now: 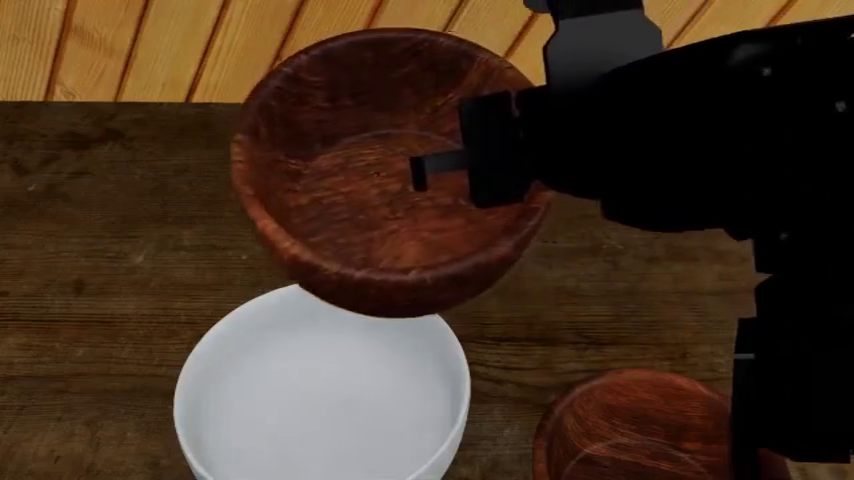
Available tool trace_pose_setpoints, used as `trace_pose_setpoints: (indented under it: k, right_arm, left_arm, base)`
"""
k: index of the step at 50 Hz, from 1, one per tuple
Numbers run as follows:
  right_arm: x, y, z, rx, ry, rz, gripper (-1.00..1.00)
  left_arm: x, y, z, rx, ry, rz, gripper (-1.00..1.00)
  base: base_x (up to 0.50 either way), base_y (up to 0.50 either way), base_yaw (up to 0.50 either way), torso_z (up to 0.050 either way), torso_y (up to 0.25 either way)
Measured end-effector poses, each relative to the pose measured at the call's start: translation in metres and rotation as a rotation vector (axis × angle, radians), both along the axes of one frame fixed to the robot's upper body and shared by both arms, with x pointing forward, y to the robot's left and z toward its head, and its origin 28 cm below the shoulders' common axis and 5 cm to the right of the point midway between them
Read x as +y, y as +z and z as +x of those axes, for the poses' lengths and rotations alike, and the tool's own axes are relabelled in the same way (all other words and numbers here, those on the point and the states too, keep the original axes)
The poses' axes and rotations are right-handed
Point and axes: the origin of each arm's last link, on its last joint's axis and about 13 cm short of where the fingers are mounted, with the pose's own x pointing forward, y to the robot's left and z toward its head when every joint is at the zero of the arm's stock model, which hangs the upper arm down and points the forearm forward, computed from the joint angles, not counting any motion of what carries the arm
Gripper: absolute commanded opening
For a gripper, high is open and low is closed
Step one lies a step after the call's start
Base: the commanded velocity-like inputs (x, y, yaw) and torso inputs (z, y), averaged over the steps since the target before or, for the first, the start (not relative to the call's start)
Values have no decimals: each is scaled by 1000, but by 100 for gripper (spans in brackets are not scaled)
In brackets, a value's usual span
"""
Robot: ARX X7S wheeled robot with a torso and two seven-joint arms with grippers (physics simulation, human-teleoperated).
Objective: Stack the bowls from largest to smallest.
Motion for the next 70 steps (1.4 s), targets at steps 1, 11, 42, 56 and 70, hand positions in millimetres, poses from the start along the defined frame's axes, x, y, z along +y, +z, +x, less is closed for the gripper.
trace_pose_setpoints:
  k: [1,11,42,56,70]
  right_arm:
    - [1,0,-2,2,10,-2,-100]
    - [10,-2,-14,26,84,-20,-100]
    - [22,-17,-26,88,190,-52,-100]
    - [22,-28,-26,110,200,-49,-100]
    - [23,-40,-24,133,207,-49,-100]
  left_arm:
    - [0,0,0,0,0,0,100]
    - [0,0,-2,-4,-1,-2,100]
    - [2,1,-4,-12,3,-6,100]
    - [2,2,-5,-15,3,-4,100]
    - [3,1,-5,-15,6,-4,100]
  base:
    - [0,0,0,0,0]
    - [0,0,0,0,0]
    - [0,0,0,0,0]
    - [0,0,0,0,0]
    - [0,0,0,0,1]
